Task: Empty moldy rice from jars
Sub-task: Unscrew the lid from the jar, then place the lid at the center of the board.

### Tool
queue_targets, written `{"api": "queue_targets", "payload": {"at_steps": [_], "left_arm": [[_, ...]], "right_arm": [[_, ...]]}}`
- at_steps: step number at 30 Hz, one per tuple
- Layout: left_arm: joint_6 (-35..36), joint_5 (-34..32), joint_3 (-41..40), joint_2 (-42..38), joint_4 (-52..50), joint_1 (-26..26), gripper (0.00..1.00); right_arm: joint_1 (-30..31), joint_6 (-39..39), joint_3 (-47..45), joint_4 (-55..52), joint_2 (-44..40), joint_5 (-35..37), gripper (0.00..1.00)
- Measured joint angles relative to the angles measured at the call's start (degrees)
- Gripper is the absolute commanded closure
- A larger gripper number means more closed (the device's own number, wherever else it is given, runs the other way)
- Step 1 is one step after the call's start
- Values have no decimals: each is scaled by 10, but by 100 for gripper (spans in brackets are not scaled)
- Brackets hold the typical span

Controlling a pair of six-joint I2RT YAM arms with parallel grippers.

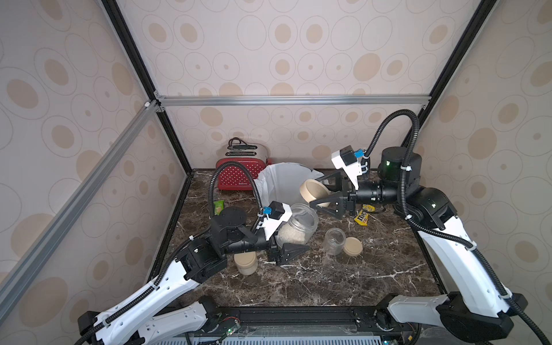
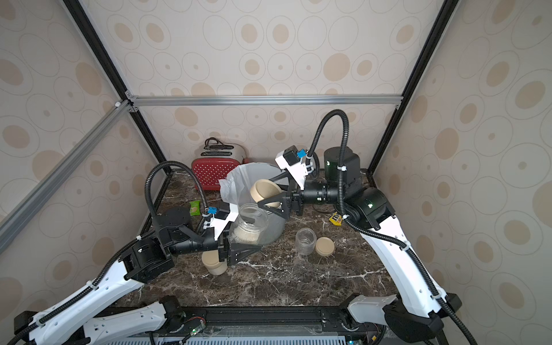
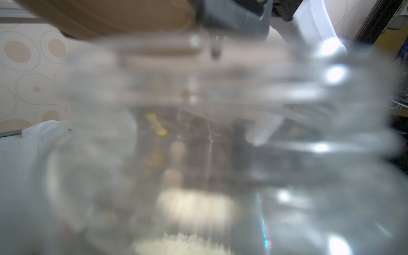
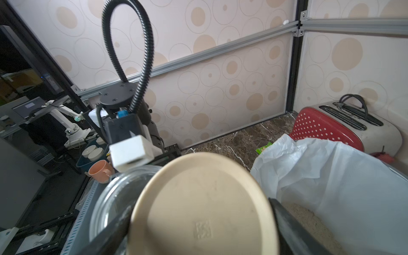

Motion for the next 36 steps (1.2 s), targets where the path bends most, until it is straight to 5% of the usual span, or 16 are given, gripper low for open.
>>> {"api": "queue_targets", "payload": {"at_steps": [13, 23, 36], "left_arm": [[23, -26, 15, -13, -70, 0, 64], [26, -29, 28, -23, -48, 0, 64], [39, -39, 33, -23, -49, 0, 64]], "right_arm": [[0, 48, -244, 24, -131, 131, 56], [6, 84, -323, 23, -172, 192, 56], [150, 150, -490, 55, -176, 372, 56]]}}
